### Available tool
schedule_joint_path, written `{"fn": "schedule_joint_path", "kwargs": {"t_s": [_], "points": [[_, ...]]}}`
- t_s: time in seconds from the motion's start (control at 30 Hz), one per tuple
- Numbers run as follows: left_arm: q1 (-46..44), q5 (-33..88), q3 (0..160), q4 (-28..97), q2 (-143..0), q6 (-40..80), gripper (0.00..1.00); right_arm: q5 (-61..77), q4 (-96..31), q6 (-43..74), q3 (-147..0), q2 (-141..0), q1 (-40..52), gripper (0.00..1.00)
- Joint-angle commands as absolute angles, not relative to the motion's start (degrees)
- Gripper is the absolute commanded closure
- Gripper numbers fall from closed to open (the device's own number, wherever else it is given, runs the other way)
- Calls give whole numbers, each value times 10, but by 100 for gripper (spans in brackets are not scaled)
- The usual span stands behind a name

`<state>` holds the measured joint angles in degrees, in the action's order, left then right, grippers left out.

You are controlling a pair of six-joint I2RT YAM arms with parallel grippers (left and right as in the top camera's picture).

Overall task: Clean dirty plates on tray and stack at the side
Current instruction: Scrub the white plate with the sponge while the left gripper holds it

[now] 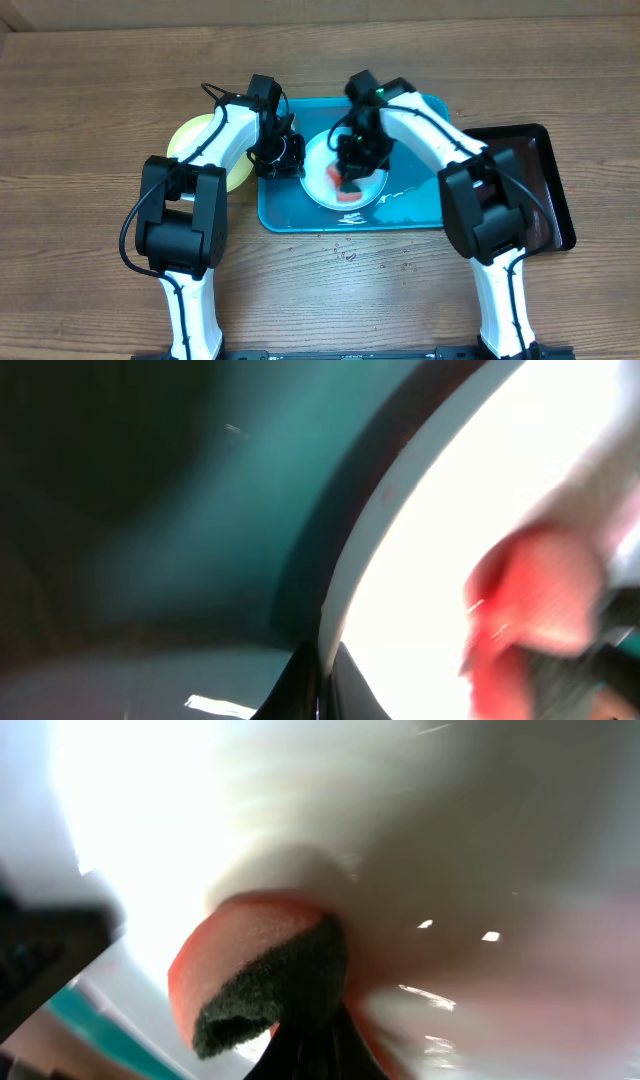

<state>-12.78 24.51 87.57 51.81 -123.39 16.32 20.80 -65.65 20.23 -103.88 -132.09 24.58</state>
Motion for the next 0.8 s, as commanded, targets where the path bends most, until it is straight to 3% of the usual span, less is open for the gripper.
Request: {"fn": "schedule_joint_path", "kwargs": {"t_s": [0.0,0.17,0.4,0.73,0.77], "points": [[-130,236,876,519,-1240,154,96,76,-646,208,-1042,-1331,201,96],[-130,236,876,520,-1240,154,96,106,-575,211,-1042,-1331,172,96],[-130,236,876,519,-1240,154,96,269,-470,216,-1042,-1331,190,96],[-130,236,876,507,-1240,154,95,318,-530,211,-1047,-1331,243,96],[-130,236,876,507,-1240,154,91,318,-541,205,-1051,-1331,239,96]]}}
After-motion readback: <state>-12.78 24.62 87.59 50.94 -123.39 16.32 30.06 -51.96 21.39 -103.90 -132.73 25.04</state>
